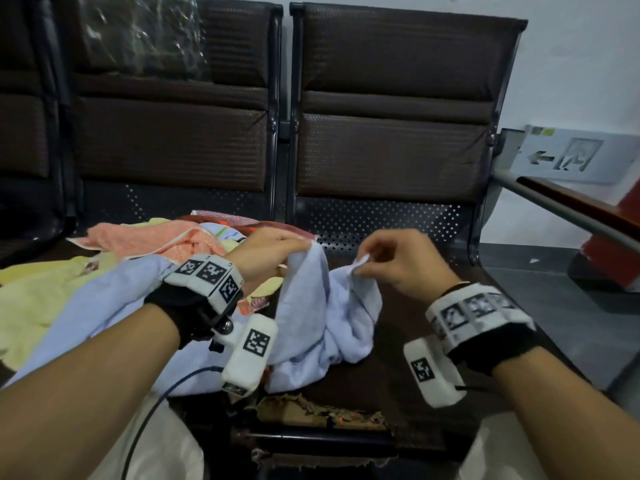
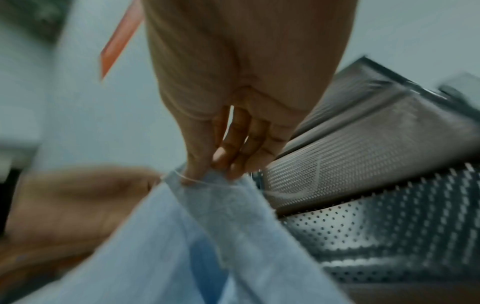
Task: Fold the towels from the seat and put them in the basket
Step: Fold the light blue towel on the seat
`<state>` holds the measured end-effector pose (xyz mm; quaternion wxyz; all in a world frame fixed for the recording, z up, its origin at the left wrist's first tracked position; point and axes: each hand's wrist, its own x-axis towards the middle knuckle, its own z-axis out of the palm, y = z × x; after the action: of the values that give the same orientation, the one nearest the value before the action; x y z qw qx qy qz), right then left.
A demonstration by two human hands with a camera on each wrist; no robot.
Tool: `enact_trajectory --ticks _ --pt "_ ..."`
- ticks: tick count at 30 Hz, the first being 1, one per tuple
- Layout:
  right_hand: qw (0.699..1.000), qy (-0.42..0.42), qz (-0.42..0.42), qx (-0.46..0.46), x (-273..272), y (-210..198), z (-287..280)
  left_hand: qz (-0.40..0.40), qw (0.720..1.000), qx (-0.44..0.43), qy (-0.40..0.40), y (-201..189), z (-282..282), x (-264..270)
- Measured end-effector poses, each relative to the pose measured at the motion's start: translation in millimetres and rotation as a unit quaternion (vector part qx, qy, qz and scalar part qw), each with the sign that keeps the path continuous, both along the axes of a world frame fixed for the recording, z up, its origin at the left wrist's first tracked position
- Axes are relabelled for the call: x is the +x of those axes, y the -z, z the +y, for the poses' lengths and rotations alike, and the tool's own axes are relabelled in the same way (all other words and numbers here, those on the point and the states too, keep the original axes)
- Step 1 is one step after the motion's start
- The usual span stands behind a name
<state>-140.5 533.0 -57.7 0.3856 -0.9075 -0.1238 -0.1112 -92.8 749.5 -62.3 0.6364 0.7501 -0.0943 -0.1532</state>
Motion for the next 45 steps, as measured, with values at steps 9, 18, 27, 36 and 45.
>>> enact_trajectory --ticks 9,18,27,36,45 --pt "0.989 -0.131 0.034 0.057 13 8 29 0.033 0.998 0.044 -0.026 14 3 13" --pt "0.975 -0.037 0.119 0.186 21 25 32 0.076 0.997 -0.024 0.000 16 -6 2" --pt "0.944 0.042 0.177 0.277 26 32 34 0.089 0.991 -0.077 0.057 14 -16 -10" --pt "0.933 0.034 0.174 0.312 21 31 35 -0.053 0.998 0.007 0.034 22 -21 -11" --pt "0.987 -0.038 0.080 0.134 19 20 -12 -0.087 0.987 -0.047 -0.127 2 6 -3"
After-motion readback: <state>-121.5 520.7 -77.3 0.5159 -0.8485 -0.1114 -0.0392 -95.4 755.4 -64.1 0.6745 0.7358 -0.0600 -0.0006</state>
